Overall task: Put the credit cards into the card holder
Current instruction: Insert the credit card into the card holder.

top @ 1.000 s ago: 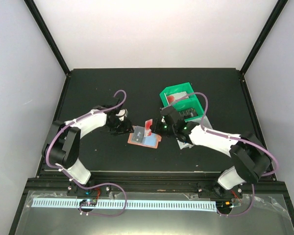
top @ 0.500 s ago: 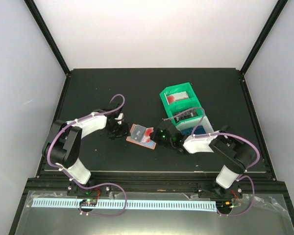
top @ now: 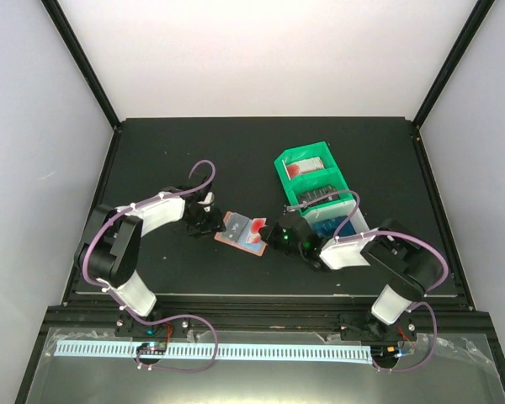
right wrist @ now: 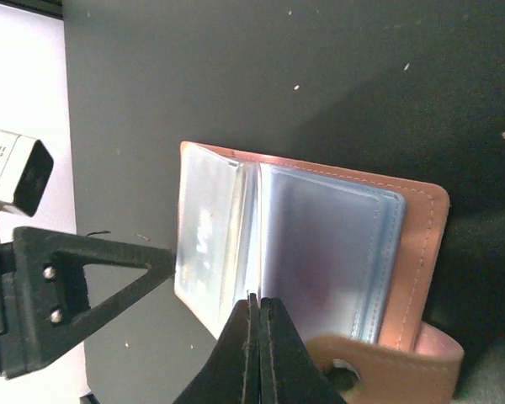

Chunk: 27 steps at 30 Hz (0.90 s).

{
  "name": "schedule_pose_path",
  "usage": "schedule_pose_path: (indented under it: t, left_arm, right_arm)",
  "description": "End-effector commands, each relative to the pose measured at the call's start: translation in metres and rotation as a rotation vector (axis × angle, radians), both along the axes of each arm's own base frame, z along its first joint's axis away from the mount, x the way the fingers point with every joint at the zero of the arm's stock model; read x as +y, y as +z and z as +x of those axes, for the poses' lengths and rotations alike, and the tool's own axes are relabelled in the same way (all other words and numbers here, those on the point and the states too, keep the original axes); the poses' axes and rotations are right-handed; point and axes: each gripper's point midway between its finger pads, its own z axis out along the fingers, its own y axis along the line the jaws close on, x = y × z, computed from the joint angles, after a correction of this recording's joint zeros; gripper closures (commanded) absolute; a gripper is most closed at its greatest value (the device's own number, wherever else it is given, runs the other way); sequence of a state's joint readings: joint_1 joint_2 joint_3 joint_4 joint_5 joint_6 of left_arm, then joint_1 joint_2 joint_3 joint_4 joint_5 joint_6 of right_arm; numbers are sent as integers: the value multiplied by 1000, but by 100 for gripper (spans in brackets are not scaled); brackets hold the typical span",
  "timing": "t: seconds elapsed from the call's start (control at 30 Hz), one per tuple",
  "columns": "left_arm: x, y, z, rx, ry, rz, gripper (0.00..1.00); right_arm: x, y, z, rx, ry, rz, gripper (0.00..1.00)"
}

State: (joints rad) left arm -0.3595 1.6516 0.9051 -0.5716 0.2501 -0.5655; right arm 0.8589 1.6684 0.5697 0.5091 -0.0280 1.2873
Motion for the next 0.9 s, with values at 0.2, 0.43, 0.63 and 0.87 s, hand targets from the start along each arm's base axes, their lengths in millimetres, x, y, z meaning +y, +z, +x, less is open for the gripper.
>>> schedule_pose_path:
  t: [0.2,0.43,0.63,0.87]
  left_arm:
    - [2,-4,16,-6,-20,67,37]
    - [-14,-13,1,51,-57,-16,51]
    - [-29,-14,-32,112,-73,-140,61]
    - [-26,-20,-45,125,-79,-133,65]
  right_arm:
    - [4,25,2,-87,14,46,99]
    - [4,22,-1,-83,30,57,99]
    - [2,18,3,-79,33,24,99]
    - [-4,8,4,-34,13,14,99]
